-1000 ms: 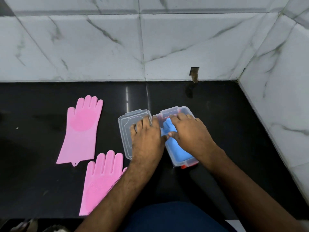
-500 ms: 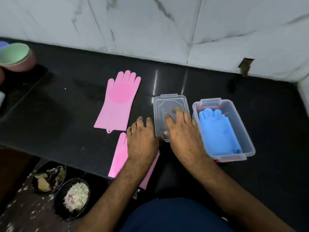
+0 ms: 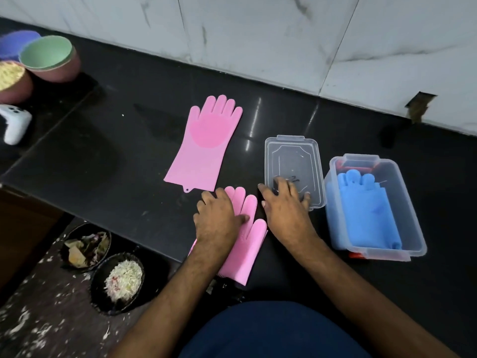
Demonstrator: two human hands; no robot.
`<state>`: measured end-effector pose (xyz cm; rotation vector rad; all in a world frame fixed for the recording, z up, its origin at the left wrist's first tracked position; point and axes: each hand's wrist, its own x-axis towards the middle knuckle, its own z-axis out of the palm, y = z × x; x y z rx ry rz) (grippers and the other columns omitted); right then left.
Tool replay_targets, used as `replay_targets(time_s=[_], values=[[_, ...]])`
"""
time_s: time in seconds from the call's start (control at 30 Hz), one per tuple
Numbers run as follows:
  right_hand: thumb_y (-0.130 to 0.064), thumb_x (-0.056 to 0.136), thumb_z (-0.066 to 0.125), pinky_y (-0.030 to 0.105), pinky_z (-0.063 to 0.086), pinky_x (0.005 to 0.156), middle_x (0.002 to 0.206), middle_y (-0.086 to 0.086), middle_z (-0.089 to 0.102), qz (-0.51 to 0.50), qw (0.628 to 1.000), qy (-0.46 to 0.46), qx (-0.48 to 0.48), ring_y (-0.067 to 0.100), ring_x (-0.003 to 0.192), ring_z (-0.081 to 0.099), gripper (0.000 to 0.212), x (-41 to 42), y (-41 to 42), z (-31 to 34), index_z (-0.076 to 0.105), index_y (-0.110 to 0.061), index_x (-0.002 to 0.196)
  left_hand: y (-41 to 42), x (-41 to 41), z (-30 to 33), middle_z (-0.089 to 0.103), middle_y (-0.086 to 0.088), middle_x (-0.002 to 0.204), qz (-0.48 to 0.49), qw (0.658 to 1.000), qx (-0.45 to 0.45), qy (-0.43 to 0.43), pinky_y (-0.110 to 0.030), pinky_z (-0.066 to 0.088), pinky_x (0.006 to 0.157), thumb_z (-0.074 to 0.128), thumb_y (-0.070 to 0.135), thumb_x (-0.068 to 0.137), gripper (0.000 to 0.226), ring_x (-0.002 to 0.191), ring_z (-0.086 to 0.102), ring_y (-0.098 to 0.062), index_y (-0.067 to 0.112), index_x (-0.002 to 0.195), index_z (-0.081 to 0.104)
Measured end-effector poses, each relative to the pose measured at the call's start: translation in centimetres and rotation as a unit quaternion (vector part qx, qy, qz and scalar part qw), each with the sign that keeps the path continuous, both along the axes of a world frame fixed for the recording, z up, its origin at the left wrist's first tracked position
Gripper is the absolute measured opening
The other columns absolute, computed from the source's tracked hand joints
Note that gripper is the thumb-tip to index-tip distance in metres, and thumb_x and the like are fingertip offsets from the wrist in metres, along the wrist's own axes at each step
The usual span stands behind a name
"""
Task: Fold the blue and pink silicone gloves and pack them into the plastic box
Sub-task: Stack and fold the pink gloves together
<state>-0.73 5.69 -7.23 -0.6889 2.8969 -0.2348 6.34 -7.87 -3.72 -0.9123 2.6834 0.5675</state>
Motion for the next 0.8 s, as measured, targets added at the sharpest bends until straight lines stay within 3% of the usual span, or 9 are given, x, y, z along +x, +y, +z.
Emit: replay_targets(time_s=[0.1,0.23,0.4,0.5,0.6,0.7,0.8], values=[[-0.036,0.105,0.041,0.077,0.02,0.11,0.158,0.007,0.028,-0.027,1.0,0.004,-0.009,0.031,0.149,0.025,0.045,-0.8,1.8,-0.6,0.035,-0.036,0.149,0.8,-1.2,-0.5,0.058,-0.016,0.128,-0.009,0.997,0.071,0.04,-0.046,0.051,0.084,0.079,0.037,0.089,0.061,0.113,0.063,-0.038,0.009,0.13,0.043],[-0.036,0.105,0.036,0.075,0.017,0.113,0.16,0.008,0.028,-0.071,0.997,0.01,-0.004,0.031,0.15,0.023,0.044,-2.4,5.0,-0.8,0.035,-0.036,0.149,2.6,-2.6,-1.1,0.066,-0.014,0.118,-0.037,0.989,0.119,0.081,-0.037,0.043,0.073,0.071,0.033,0.095,0.039,0.103,0.066,-0.037,0.014,0.112,0.042],[-0.033,0.106,0.037,0.067,0.013,0.118,0.16,0.01,0.03,-0.109,0.994,0.018,0.016,0.032,0.151,0.023,0.044,-3.8,9.2,-0.5,0.037,-0.034,0.15,4.9,-4.1,-1.6,0.06,-0.001,0.098,-0.056,0.972,0.195,0.116,-0.038,0.051,0.074,0.067,0.037,0.097,0.035,0.089,0.064,-0.028,0.018,0.104,0.04],[-0.036,0.105,0.038,0.064,0.016,0.12,0.16,0.011,0.031,-0.137,0.99,0.02,0.032,0.031,0.151,0.023,0.046,-4.2,11.1,-0.1,0.036,-0.034,0.151,6.0,-4.9,-1.8,0.054,0.009,0.087,-0.069,0.963,0.226,0.129,-0.032,0.048,0.065,0.068,0.041,0.095,0.036,0.077,0.059,-0.015,0.018,0.102,0.042],[-0.04,0.105,0.037,0.06,0.019,0.121,0.16,0.012,0.029,-0.155,0.987,0.012,0.034,0.031,0.151,0.022,0.049,-4.4,12.0,0.3,0.034,-0.031,0.153,6.8,-5.5,-2.0,0.054,0.014,0.091,-0.066,0.954,0.257,0.14,-0.021,0.04,0.056,0.071,0.044,0.092,0.036,0.077,0.056,-0.001,0.02,0.102,0.046],[-0.042,0.105,0.037,0.057,0.02,0.121,0.16,0.012,0.028,-0.162,0.986,0.005,0.036,0.031,0.151,0.022,0.05,-4.5,12.1,0.6,0.033,-0.029,0.153,7.2,-6.1,-2.1,0.059,0.015,0.095,-0.059,0.945,0.272,0.173,-0.015,0.04,0.06,0.073,0.04,0.092,0.03,0.082,0.058,0.002,0.022,0.104,0.052],[-0.04,0.104,0.042,0.053,0.023,0.121,0.16,0.011,0.028,-0.16,0.986,0.017,0.042,0.029,0.151,0.023,0.051,-4.2,11.8,0.9,0.035,-0.026,0.152,7.3,-6.9,-2.0,0.063,0.012,0.089,-0.071,0.939,0.25,0.226,-0.018,0.043,0.063,0.071,0.033,0.095,0.017,0.078,0.06,-0.003,0.023,0.094,0.058]])
